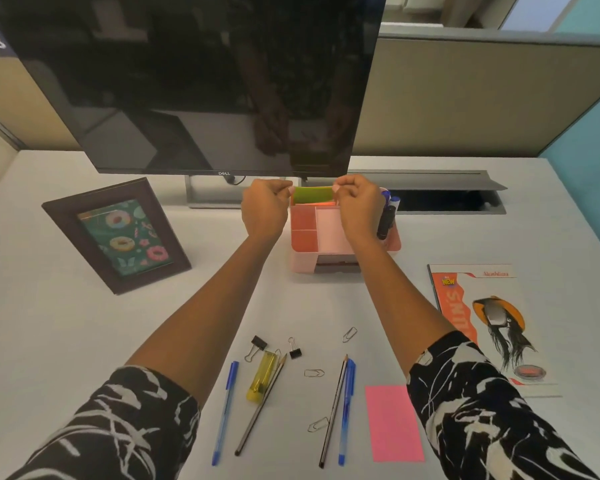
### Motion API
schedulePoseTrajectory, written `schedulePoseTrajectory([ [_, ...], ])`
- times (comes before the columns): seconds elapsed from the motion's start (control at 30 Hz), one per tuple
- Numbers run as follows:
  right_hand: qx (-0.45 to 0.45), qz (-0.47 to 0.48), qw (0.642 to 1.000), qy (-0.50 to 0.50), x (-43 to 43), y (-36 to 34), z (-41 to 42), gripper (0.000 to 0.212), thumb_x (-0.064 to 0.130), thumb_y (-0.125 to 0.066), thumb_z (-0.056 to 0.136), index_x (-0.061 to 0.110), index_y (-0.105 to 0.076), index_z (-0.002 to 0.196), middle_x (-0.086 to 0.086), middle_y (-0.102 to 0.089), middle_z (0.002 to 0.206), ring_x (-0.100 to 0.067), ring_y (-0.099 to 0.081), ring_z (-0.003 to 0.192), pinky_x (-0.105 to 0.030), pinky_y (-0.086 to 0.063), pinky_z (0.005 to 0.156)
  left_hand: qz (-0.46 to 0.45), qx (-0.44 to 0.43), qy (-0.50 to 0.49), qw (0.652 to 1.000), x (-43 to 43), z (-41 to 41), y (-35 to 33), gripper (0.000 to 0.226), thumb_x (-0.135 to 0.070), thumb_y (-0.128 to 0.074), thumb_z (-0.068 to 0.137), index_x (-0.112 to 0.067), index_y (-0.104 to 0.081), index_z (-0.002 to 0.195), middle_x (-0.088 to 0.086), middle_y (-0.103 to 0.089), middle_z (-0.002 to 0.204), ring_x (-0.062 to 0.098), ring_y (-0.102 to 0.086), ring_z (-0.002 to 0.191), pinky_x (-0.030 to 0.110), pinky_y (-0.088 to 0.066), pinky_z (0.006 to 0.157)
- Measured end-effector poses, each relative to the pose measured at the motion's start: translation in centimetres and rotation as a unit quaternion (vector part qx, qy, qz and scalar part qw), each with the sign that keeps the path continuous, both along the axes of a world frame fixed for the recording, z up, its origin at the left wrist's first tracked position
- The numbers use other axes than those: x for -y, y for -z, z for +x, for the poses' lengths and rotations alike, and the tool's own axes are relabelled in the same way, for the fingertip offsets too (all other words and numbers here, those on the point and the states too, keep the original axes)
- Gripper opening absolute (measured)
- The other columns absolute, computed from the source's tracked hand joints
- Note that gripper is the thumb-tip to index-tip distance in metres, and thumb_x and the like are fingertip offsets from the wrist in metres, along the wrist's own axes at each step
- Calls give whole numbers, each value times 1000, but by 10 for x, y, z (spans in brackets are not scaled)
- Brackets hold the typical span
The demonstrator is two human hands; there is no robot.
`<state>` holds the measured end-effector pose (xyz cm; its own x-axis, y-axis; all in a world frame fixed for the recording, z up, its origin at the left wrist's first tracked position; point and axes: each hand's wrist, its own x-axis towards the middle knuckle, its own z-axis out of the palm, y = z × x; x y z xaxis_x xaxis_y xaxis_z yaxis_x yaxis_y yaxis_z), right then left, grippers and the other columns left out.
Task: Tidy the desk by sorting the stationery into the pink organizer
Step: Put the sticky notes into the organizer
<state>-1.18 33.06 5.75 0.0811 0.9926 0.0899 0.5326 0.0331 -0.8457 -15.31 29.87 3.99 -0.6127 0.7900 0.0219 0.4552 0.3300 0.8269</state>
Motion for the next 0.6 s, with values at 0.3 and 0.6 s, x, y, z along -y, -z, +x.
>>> schedulePoseTrajectory([
  [0.3, -35, -1, 999, 22, 27, -10, 8, 16, 25, -58, 92, 17, -67, 102, 10, -58, 88, -3, -52, 67, 3, -34, 47, 27, 40, -16, 999, 26, 9, -5, 19, -30, -66, 88, -20, -75, 103, -1, -75, 98, 14, -65, 82, 26, -52, 78],
  [0.6, -88, 19, 996, 24, 88, -5, 42, 11, 19, -67, 86, 14, -69, 96, 0, -67, 99, -6, -59, 85, -5, -45, 69, 60, 79, 32, 995, 101, 57, -6, 20, -30, -67, 87, -18, -73, 102, -2, -73, 95, 12, -66, 82, 25, -53, 76],
])
